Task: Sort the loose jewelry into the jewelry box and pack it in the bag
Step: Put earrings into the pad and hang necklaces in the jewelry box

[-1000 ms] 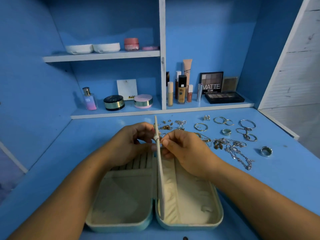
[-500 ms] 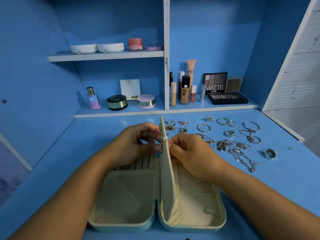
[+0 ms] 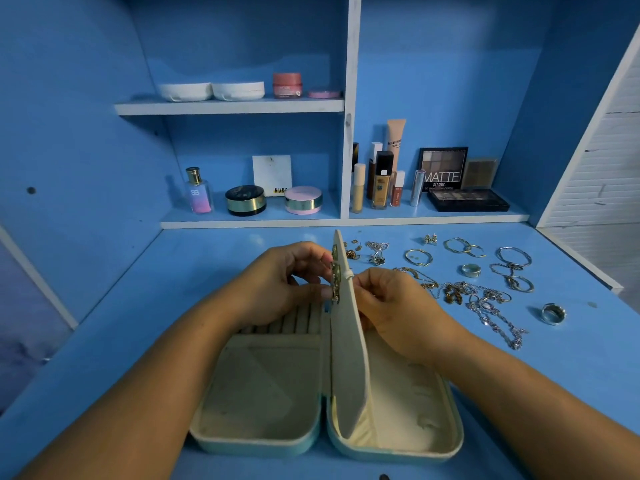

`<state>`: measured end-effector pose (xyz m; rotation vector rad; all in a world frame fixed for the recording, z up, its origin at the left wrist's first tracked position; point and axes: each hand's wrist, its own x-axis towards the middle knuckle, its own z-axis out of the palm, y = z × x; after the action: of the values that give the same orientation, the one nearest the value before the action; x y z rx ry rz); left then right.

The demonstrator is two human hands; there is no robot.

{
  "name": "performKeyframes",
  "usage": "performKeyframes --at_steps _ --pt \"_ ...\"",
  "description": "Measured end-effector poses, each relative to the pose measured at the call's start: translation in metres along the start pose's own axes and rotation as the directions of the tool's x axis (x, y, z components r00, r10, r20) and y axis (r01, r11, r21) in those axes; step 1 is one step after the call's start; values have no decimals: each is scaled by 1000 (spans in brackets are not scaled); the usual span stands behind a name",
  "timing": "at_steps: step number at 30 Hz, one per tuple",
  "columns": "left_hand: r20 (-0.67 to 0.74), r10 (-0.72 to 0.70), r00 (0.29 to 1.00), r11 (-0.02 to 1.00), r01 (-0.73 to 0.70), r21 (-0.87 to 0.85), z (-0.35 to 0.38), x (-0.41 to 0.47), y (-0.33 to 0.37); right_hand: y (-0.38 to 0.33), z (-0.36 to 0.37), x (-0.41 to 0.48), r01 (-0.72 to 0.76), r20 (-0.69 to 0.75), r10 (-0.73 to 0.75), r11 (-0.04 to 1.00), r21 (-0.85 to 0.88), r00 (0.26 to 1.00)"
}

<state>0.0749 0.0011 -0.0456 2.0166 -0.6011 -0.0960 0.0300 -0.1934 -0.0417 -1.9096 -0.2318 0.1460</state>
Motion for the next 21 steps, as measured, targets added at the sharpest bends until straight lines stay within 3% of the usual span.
performKeyframes --at_steps 12,17,21 --pt "-7 5 1000 1000 -5 13 0 0 -1 5 1 3 43 16 -41 995 -95 999" --pt "2 -1 1000 1000 1 20 -1 -1 1 5 4 2 142 -11 -149 960 -243 989" --pt "10 -7 1000 999 7 31 -2 -1 0 4 2 2 173 -5 -181 951 -257 984"
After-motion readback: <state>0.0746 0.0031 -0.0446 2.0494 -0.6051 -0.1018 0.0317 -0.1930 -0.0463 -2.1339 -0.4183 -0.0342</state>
